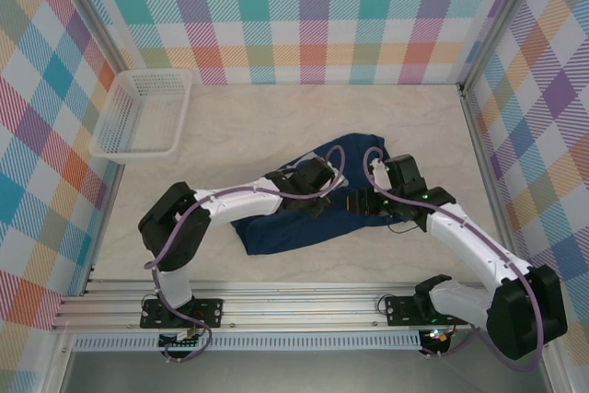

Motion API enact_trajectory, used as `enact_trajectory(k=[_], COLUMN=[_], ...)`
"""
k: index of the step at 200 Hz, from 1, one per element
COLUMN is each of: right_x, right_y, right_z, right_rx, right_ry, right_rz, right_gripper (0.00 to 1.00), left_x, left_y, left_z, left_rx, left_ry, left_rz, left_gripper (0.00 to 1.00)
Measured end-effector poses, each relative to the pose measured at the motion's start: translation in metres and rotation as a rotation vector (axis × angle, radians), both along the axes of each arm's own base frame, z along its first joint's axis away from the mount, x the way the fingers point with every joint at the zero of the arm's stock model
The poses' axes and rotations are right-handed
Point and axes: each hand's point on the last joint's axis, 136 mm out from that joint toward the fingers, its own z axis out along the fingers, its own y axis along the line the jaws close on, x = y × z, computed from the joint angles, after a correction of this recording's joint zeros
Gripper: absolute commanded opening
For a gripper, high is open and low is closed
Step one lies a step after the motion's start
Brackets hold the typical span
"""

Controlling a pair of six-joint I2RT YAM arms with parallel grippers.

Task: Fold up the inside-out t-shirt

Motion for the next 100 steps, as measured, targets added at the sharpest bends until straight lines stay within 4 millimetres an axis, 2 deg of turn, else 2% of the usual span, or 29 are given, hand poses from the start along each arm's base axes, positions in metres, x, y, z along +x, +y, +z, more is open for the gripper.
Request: enact_trajectory(k=[35, 50, 68, 100], right_x=[-0.014, -0.015, -0.013, -0.011], right_y=[0.035, 0.046, 0.05, 0.064], right_z=[0.003, 0.004, 0.0, -0.003], right_rx=[0.062, 0.085, 0.104, 0.124], right_ry=[-0.062, -0.091, -0.114, -0.162], right_rz=[0.138, 0.172, 0.172, 0.192], right_gripper=[0.47, 0.46, 0.46, 0.45], left_x=[0.008, 0.013, 0.018, 0.018], left_y=[0.01, 0.018, 0.025, 0.031], left_z=[0.053, 0.069, 0.075, 0.072], left_rx=[-0.193, -0.254, -0.305, -0.36], left_ry=[0.053, 0.066, 0.105, 0.192], left_rz=[0.055, 0.082, 0.111, 0.15], left_gripper=[0.0, 0.0, 0.0, 0.0])
